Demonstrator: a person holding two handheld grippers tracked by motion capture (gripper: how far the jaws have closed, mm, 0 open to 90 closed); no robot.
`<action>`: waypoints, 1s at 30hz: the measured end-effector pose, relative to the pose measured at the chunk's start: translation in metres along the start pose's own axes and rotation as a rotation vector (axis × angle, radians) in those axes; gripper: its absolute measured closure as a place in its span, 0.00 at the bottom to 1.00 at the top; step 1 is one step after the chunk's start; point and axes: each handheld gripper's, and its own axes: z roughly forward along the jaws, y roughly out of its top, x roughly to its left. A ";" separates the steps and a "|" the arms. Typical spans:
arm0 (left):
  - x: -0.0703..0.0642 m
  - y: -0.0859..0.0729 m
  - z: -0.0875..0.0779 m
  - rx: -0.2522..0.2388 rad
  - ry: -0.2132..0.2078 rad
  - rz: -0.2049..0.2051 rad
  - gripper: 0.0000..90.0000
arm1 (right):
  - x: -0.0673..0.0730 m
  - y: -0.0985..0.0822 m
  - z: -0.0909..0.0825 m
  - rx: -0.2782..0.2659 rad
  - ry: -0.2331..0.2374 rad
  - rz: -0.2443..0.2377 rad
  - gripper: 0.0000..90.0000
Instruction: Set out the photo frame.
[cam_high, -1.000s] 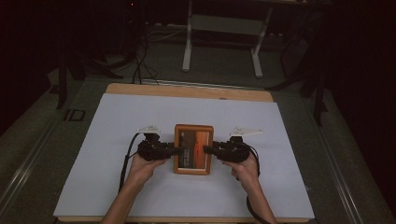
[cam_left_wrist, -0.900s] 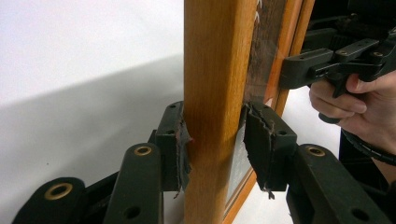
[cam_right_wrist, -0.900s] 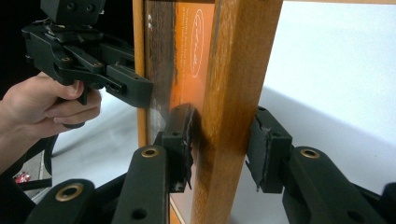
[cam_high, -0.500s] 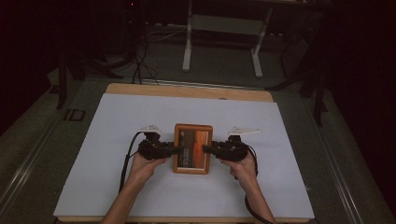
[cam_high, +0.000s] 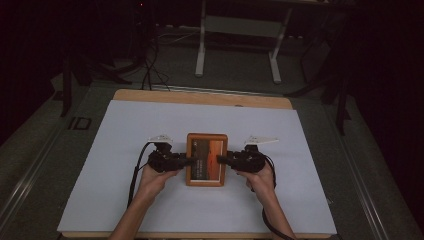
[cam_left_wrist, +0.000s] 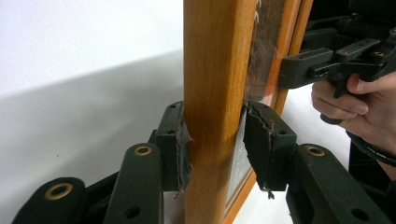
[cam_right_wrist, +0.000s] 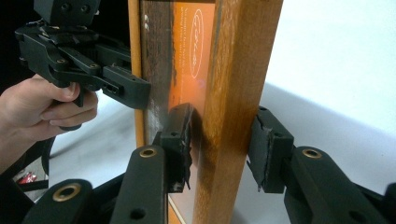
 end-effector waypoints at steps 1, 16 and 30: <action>-0.003 -0.001 -0.001 0.009 0.000 0.021 0.68 | 0.001 0.000 -0.001 0.009 -0.001 -0.011 0.68; -0.004 -0.004 -0.003 0.025 -0.012 0.044 0.68 | 0.006 -0.004 -0.004 0.013 0.007 -0.039 0.68; -0.002 -0.003 -0.014 0.000 0.019 0.051 0.54 | 0.005 -0.003 -0.015 0.015 -0.019 -0.058 0.55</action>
